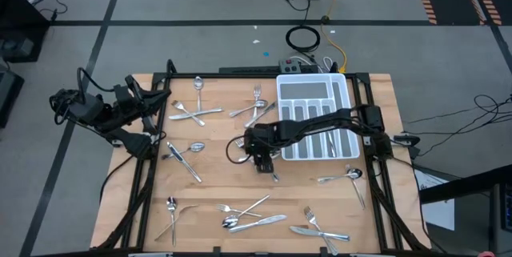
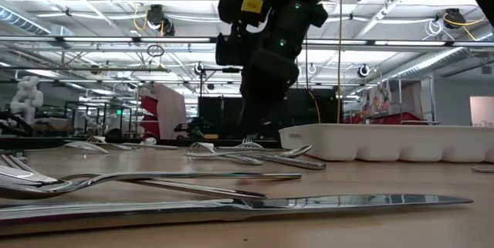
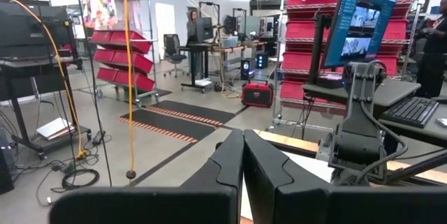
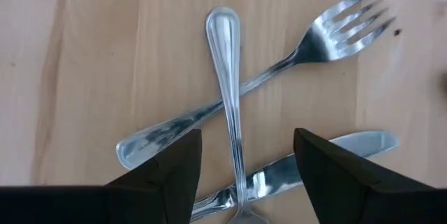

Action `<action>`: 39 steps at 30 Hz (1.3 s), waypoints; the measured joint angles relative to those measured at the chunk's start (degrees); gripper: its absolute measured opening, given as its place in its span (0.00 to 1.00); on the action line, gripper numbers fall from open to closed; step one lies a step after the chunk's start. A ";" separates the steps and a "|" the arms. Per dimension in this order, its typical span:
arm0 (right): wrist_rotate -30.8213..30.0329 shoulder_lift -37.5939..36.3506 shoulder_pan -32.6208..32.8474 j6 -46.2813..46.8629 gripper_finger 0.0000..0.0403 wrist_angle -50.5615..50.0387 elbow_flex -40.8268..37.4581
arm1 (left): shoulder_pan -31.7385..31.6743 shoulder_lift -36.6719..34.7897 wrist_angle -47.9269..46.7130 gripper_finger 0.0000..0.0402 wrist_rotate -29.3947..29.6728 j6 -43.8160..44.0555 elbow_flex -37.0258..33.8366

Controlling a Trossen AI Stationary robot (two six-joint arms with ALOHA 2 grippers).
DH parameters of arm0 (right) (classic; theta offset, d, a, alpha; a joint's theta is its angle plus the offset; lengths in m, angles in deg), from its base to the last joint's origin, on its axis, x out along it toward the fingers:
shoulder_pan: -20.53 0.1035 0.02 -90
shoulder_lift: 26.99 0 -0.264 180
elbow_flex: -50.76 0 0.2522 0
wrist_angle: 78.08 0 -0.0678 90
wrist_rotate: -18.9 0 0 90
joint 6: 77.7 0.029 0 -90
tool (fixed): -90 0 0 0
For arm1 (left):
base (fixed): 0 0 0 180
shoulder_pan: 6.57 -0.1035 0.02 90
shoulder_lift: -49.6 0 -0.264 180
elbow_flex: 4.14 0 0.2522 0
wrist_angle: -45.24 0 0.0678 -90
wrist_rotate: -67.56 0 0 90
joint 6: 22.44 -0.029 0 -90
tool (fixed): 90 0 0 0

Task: Sort silverware
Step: Put the silver spoon into the white silverware tray

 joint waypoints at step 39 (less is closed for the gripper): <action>-0.35 3.61 0.04 3.00 0.01 -2.88 -0.07 | 0.00 0.01 -3.15 0.04 0.01 0.07 0.00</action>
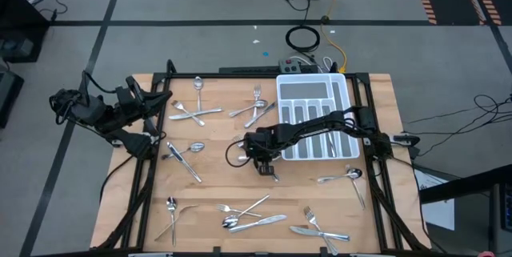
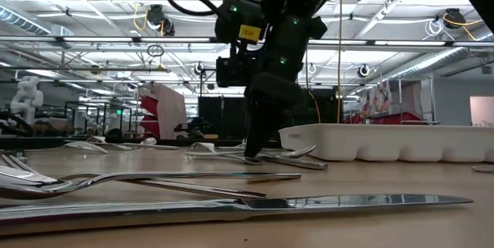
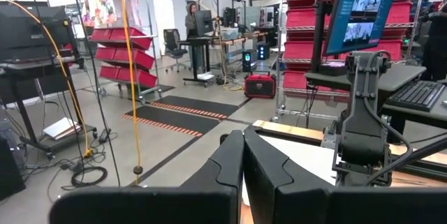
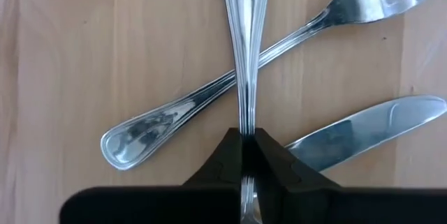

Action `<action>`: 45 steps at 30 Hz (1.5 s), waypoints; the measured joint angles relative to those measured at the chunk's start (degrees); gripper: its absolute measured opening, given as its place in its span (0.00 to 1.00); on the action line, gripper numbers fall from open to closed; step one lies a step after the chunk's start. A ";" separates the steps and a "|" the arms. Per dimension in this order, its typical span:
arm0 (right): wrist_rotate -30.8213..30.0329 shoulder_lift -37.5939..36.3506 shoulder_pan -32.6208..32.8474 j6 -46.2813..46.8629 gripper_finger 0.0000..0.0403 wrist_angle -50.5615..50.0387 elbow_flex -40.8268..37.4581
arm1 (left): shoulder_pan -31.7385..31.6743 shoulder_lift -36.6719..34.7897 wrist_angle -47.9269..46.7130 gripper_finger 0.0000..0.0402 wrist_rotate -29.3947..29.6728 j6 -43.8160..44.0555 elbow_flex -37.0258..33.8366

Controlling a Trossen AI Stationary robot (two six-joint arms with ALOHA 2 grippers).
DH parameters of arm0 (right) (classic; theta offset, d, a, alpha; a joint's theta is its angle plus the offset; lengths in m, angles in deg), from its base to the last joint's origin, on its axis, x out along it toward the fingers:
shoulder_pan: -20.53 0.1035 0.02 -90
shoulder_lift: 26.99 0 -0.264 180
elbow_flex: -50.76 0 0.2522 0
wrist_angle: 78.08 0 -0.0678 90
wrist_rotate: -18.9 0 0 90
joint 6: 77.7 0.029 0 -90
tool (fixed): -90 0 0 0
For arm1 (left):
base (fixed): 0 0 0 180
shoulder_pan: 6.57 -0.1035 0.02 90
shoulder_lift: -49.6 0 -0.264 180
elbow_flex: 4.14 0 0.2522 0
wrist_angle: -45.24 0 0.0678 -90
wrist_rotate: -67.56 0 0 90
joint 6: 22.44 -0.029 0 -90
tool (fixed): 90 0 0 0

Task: Sort silverware
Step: Put the silver spoon into the white silverware tray

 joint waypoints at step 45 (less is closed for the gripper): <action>-26.53 -8.31 -4.98 -70.27 0.00 -48.30 13.59 | 0.00 0.00 -1.79 0.04 0.01 0.11 0.00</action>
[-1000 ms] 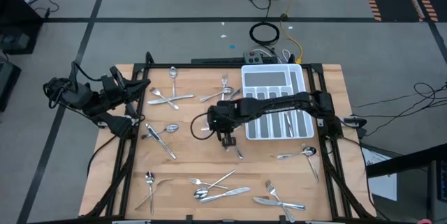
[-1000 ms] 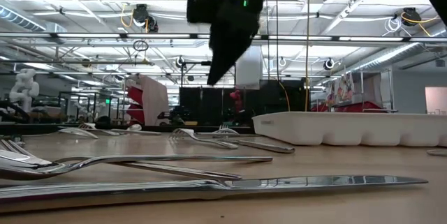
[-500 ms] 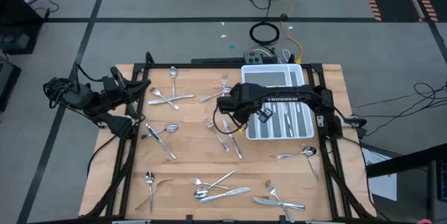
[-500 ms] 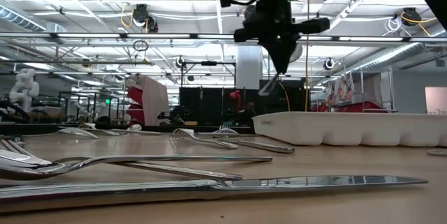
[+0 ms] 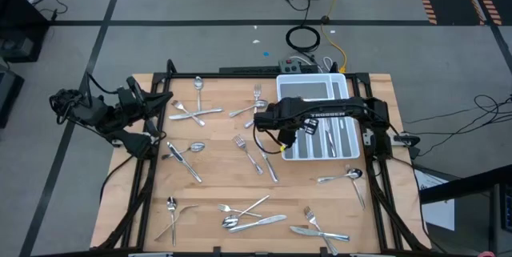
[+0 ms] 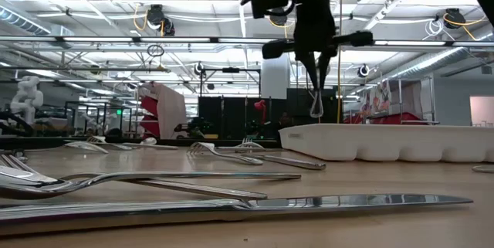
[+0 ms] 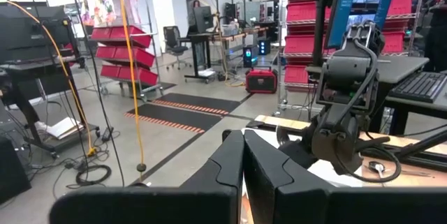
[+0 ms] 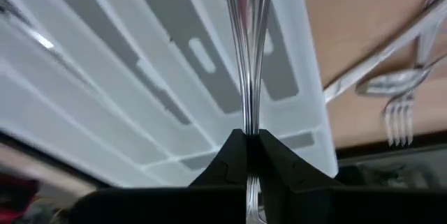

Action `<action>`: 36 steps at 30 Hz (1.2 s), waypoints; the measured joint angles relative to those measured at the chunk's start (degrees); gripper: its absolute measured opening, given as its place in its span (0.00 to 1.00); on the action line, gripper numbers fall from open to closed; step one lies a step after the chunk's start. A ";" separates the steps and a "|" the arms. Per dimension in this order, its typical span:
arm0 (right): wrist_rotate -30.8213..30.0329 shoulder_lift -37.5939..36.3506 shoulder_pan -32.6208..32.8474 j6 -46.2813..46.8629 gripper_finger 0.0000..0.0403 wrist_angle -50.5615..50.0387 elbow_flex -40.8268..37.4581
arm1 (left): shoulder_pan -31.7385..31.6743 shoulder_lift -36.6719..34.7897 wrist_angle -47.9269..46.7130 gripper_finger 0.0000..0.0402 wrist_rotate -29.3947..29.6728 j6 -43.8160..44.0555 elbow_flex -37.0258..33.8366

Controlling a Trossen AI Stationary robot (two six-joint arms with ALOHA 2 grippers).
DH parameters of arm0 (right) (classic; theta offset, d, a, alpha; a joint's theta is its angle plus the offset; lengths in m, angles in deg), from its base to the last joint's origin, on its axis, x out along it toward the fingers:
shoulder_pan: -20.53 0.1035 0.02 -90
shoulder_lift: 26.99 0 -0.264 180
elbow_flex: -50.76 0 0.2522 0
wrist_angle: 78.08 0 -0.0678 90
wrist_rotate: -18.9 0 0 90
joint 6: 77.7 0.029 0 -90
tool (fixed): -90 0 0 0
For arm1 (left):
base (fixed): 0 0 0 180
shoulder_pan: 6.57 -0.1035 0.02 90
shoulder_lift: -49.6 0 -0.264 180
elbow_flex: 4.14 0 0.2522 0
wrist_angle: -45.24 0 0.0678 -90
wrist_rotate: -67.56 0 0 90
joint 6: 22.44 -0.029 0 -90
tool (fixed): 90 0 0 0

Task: Sort silverware
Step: Put the silver spoon into the white silverware tray

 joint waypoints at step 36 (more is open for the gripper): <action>15.29 -6.26 -0.42 -27.17 0.00 25.09 -20.61 | 0.00 0.00 -3.97 0.04 4.26 5.86 0.00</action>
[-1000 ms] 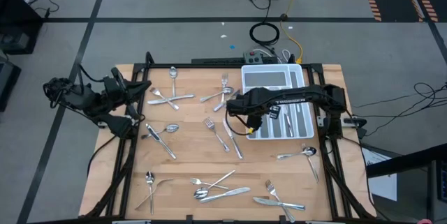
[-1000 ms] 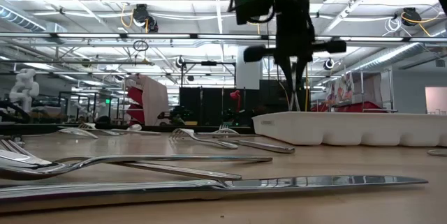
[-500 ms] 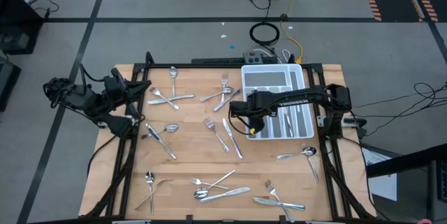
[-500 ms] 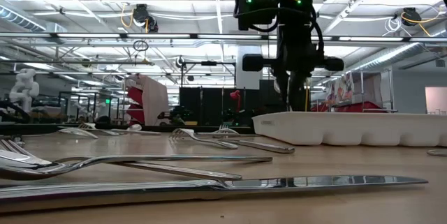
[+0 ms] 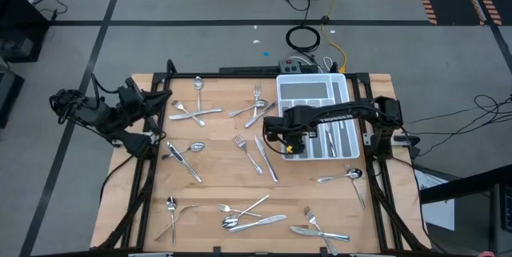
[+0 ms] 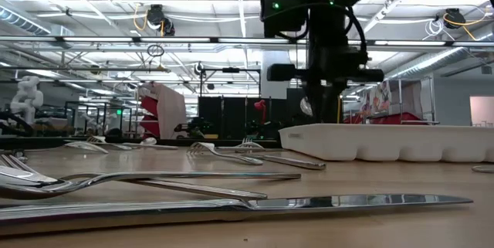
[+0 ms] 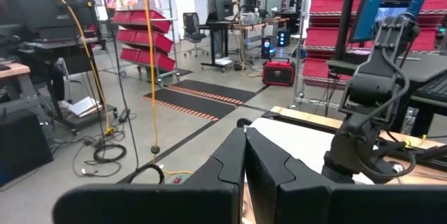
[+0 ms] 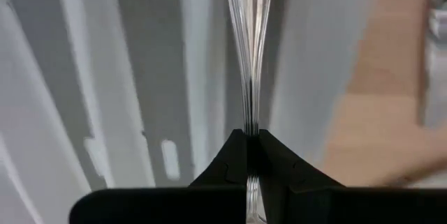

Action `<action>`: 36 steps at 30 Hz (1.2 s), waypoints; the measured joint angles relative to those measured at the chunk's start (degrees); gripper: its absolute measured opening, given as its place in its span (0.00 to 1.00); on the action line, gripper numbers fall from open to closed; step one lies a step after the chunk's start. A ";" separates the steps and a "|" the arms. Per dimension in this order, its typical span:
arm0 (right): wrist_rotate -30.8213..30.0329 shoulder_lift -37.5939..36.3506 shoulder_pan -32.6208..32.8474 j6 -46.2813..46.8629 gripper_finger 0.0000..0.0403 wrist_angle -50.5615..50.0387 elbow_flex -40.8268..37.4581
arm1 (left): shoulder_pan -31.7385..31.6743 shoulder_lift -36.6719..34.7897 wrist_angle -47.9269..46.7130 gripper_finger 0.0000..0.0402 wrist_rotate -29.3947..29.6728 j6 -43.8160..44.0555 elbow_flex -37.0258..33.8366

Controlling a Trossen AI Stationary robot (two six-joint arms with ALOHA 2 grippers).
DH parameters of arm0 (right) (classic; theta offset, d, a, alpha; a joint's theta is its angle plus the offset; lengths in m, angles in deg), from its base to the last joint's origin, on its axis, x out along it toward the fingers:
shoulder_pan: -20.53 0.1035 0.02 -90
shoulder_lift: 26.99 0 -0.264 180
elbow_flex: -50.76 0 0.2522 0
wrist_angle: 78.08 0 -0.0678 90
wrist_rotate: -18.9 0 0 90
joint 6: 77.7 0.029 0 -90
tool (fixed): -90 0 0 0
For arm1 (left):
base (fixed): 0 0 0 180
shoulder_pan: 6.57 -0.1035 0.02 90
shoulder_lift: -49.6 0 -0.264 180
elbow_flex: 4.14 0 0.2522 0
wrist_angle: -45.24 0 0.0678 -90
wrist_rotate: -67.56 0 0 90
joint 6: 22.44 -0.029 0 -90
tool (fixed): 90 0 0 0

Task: Sort silverware
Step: Put the silver spoon into the white silverware tray, then put the silver fork into the white silverware tray

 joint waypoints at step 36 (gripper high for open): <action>1.28 0.02 -4.57 8.49 0.21 11.64 -6.78 | -0.01 0.00 -0.03 0.04 2.21 0.02 0.00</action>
